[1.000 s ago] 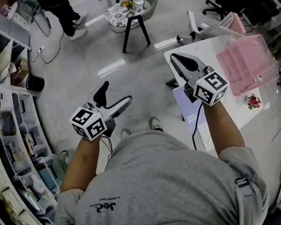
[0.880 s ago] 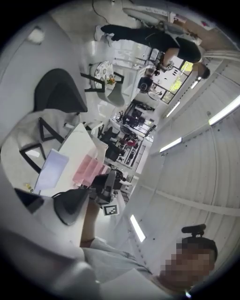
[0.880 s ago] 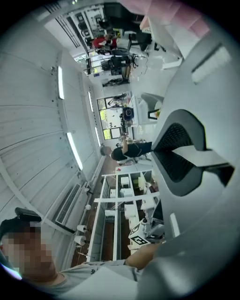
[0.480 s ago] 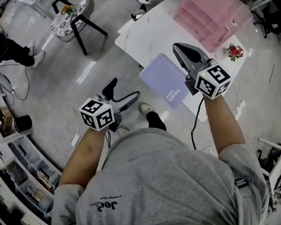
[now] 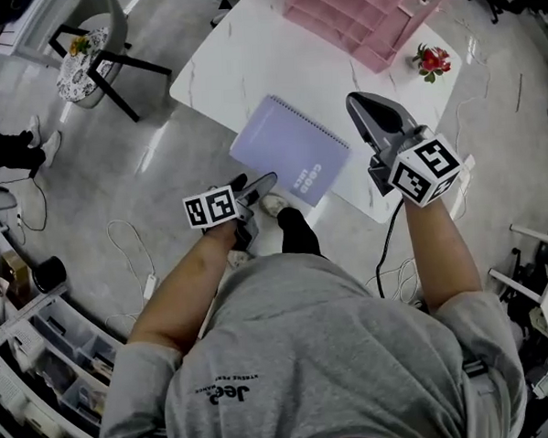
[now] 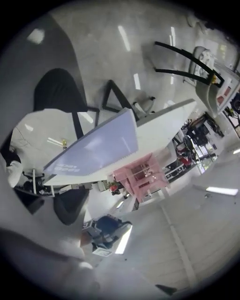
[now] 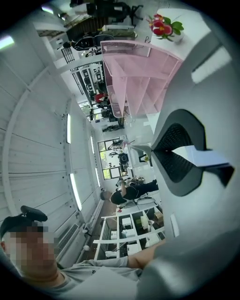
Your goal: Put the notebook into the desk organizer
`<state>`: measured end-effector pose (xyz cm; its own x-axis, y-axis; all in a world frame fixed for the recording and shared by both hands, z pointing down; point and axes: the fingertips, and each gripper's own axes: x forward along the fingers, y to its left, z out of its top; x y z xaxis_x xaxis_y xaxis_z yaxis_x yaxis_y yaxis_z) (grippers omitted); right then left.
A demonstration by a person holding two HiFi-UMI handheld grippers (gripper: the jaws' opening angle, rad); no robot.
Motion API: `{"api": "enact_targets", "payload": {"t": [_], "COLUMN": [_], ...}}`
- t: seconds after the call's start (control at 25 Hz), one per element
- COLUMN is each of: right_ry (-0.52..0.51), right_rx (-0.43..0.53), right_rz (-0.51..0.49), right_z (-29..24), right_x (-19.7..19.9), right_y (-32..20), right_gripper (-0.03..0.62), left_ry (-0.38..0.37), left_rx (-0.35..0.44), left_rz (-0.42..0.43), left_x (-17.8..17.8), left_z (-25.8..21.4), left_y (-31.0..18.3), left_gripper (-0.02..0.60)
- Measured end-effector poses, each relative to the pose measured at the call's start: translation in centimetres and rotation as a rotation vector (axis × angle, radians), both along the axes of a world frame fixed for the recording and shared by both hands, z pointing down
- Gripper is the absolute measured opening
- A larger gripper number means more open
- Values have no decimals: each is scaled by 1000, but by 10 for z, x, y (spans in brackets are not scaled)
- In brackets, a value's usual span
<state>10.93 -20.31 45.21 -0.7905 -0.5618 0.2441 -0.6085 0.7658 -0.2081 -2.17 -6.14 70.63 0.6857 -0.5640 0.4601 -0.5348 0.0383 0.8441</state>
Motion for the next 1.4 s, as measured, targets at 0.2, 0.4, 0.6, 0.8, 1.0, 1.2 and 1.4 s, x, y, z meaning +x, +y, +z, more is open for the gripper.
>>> {"api": "enact_targets", "payload": {"t": [0.2, 0.4, 0.6, 0.8, 1.0, 1.2, 1.4], "right_ry": [4, 7, 14, 27, 33, 22, -8], "right_rx": [-4, -16, -23, -3, 47, 109, 174], "right_rz": [14, 16, 12, 32, 93, 222, 290], "right_z": [1, 3, 3, -7, -40, -80, -116], "right_x": [20, 33, 35, 16, 6, 38, 83], "right_y": [-9, -27, -36, -25, -9, -21, -69], "right_gripper": [3, 3, 3, 3, 3, 3, 3], "left_ry": [121, 118, 37, 31, -43, -143, -169], "left_rx": [-83, -130, -174, -135, -25, 125, 224], "left_rz": [-39, -18, -13, 26, 215, 441, 544], "left_x": [33, 51, 45, 29, 9, 7, 24], "left_z": [25, 36, 37, 7, -50, -132, -210], "left_y": [-23, -41, -47, -40, -25, -45, -112], "left_gripper": [541, 521, 193, 95, 89, 89, 89]}}
